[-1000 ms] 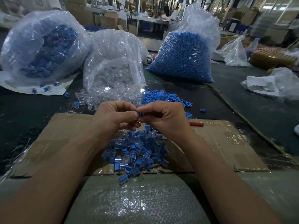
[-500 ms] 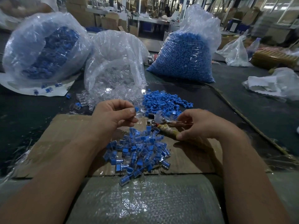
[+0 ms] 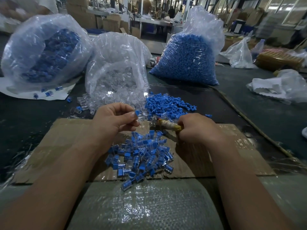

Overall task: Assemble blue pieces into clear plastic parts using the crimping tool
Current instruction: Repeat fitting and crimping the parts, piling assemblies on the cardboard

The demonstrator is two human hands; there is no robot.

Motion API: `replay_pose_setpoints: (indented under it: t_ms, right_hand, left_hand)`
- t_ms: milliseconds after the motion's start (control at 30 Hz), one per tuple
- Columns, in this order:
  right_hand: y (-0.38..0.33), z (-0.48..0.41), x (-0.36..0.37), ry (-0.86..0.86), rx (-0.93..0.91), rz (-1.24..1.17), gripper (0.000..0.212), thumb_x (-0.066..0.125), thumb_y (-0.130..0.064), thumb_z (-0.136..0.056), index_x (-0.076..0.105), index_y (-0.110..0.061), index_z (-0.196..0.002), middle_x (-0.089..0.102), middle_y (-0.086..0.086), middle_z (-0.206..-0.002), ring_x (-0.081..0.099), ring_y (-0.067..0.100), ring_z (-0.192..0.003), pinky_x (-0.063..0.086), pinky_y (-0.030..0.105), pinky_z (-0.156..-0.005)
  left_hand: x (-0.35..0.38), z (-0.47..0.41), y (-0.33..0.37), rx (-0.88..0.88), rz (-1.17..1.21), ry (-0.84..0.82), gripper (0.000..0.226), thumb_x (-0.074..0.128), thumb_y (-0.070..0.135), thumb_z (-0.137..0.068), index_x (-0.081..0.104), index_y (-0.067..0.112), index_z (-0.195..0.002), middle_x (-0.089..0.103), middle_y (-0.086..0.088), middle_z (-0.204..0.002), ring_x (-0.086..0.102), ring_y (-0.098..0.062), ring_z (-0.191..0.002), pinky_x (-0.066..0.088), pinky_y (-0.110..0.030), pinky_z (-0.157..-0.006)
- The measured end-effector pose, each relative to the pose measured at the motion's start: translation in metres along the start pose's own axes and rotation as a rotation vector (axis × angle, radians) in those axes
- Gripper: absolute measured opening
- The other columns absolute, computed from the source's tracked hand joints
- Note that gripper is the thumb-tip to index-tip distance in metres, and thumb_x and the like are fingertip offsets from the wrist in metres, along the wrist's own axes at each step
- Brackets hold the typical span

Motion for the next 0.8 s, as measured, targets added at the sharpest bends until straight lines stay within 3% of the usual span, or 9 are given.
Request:
replay_pose_setpoints:
  t_ms: [167, 367, 633, 800]
  right_hand:
    - [0.005, 0.001, -0.012, 0.116, -0.032, -0.031, 0.012, 0.056, -0.016, -0.078, 0.054, -0.026, -0.085, 0.052, -0.004, -0.084, 0.049, 0.015, -0.076, 0.033, 0.027, -0.054]
    - [-0.007, 0.005, -0.021, 0.253, -0.137, -0.208, 0.031, 0.058, -0.009, -0.073, 0.043, -0.029, -0.091, 0.044, -0.007, -0.087, 0.043, 0.017, -0.079, 0.028, 0.029, -0.055]
    - [-0.024, 0.005, -0.013, 0.183, -0.237, -0.393, 0.030, 0.053, -0.001, -0.078, 0.043, -0.021, -0.097, 0.045, -0.001, -0.096, 0.044, 0.017, -0.087, 0.037, 0.034, -0.070]
    - [-0.027, 0.005, -0.007, 0.125, -0.243, -0.423, 0.028, 0.057, -0.004, -0.082, 0.043, -0.024, -0.097, 0.043, -0.007, -0.091, 0.040, 0.007, -0.077, 0.035, 0.025, -0.063]
  left_hand:
    - [-0.001, -0.001, 0.001, 0.029, -0.037, 0.025, 0.011, 0.055, -0.003, -0.081, 0.057, 0.007, -0.076, 0.067, 0.002, -0.059, 0.066, -0.010, -0.058, 0.051, -0.017, -0.050]
    - [-0.004, -0.001, 0.006, 0.127, -0.104, 0.076, 0.016, 0.055, -0.002, -0.084, 0.058, 0.012, -0.077, 0.068, 0.004, -0.062, 0.066, -0.008, -0.062, 0.051, -0.017, -0.053]
    - [-0.004, 0.000, 0.008, 0.167, -0.160, 0.095, 0.018, 0.055, -0.003, -0.085, 0.058, 0.013, -0.077, 0.069, 0.004, -0.064, 0.067, -0.007, -0.063, 0.050, -0.015, -0.052]
    - [-0.005, 0.001, 0.009, 0.181, -0.172, 0.107, 0.019, 0.056, -0.003, -0.084, 0.059, 0.014, -0.076, 0.068, 0.002, -0.065, 0.067, -0.008, -0.064, 0.050, -0.015, -0.051]
Point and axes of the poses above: each hand's wrist, its own z-axis away from the middle knuckle, its own x-axis out of the palm, y = z × x, the point moved 7 cm from there along -z, towards the middle knuckle
